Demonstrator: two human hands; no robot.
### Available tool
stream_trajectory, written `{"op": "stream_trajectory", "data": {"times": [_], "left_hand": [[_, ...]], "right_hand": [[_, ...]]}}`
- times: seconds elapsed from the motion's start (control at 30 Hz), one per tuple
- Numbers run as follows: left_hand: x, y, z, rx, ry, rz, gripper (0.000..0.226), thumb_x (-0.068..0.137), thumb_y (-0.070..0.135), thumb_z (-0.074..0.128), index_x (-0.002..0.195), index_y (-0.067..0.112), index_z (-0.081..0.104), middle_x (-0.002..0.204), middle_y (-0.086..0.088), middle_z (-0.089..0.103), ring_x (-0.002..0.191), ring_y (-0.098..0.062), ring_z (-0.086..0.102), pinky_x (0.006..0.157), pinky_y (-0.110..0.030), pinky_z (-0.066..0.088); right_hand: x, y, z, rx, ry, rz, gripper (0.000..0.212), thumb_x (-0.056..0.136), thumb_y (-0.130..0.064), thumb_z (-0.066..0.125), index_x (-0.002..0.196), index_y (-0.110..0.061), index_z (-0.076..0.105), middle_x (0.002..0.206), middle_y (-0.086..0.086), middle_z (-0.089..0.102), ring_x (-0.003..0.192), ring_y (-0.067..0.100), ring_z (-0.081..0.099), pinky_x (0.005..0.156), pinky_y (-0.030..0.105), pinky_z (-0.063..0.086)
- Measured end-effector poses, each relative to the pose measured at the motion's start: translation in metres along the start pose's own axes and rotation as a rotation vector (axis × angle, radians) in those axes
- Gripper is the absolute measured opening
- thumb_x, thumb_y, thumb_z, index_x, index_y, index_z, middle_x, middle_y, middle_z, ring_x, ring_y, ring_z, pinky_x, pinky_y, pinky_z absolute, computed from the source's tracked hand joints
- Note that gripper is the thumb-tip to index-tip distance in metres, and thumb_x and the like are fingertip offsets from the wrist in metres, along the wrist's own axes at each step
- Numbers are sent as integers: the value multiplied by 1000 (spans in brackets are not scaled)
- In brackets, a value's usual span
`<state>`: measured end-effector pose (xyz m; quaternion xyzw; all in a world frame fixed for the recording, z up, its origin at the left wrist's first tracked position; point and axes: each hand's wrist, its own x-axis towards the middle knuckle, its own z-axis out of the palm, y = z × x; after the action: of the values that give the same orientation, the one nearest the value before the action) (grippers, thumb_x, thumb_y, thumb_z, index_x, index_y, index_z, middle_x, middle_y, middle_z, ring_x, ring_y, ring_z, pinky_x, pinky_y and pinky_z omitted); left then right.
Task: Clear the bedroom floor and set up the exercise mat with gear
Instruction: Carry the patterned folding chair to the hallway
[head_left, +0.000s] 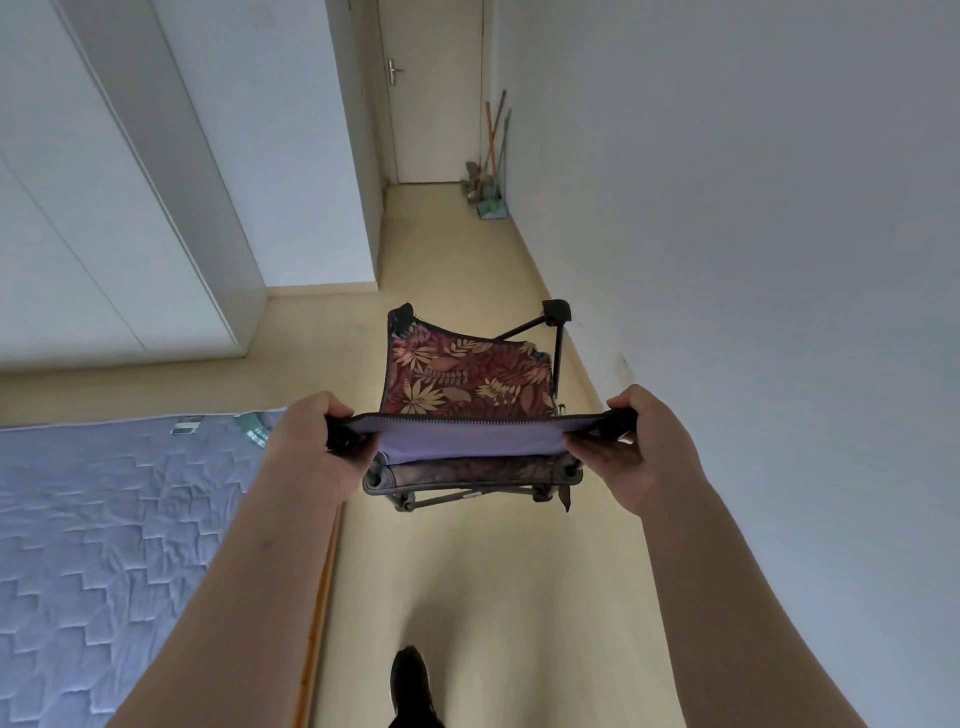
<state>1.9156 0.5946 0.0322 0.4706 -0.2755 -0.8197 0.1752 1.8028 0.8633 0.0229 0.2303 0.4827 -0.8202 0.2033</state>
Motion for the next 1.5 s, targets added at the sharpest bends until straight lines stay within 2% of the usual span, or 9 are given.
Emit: {"op": "stream_trajectory", "data": {"times": [0.33,0.53,0.73,0.8,0.9,1.0,1.07,1.37,1.5], "left_hand": [[173,90,117,5,55,-13,15,87,5,49,74,8,43,81,-11,43,79,-26,49,104,-43,53],[262,146,194,10,34,-32,9,84,6,53,78,7,47,91,-10,47,90,-27,53,100,-43,55],[354,174,269,28,31,-15,7,84,6,51,79,7,47,89,-10,47,84,-25,52,97,-41,56],[386,182,299,32,42,-8,5,84,6,52,80,7,48,90,-10,47,87,-25,52,97,-42,55],[427,198,348,32,72,-3,7,84,5,52,79,6,47,90,-10,47,91,-26,52,99,-43,55],[460,217,392,28,90,8,8,84,5,52,78,6,48,92,-10,47,93,-27,53,100,-43,54],[481,230,419,7,99,18,8,84,4,52,78,6,46,91,-10,46,85,-25,52,98,-42,55],[610,296,517,-57,124,18,11,85,3,50,78,7,43,84,-9,45,75,-23,49,102,-43,54],[687,334,562,-42,105,-8,14,86,4,49,75,9,43,80,-8,44,72,-22,47,99,-39,54]], "right_hand": [[170,-27,155,-47,39,17,15,81,-9,67,91,-5,56,100,21,59,92,42,71,75,55,62],[258,-61,237,3,89,31,15,82,-9,68,90,-5,56,100,17,55,102,39,64,87,55,60],[363,-88,301,67,73,30,11,86,-8,61,83,-6,51,90,13,48,93,32,51,97,56,54],[404,-101,322,76,64,50,10,86,-8,62,86,-6,53,92,13,50,93,32,54,92,54,57],[460,-126,354,62,50,68,12,85,-8,64,89,-6,53,90,13,50,87,29,55,71,48,63],[509,-152,386,64,30,77,14,84,-8,65,92,-6,54,93,14,51,89,31,56,82,53,61],[538,-167,410,67,22,77,16,83,-8,66,95,-6,54,95,14,51,93,31,57,85,54,60],[677,-209,527,40,-3,89,13,85,-8,66,92,-5,55,93,15,51,89,32,56,78,58,60],[745,-219,586,9,0,95,12,86,-8,66,90,-6,55,93,14,51,87,30,57,64,44,64]]}}
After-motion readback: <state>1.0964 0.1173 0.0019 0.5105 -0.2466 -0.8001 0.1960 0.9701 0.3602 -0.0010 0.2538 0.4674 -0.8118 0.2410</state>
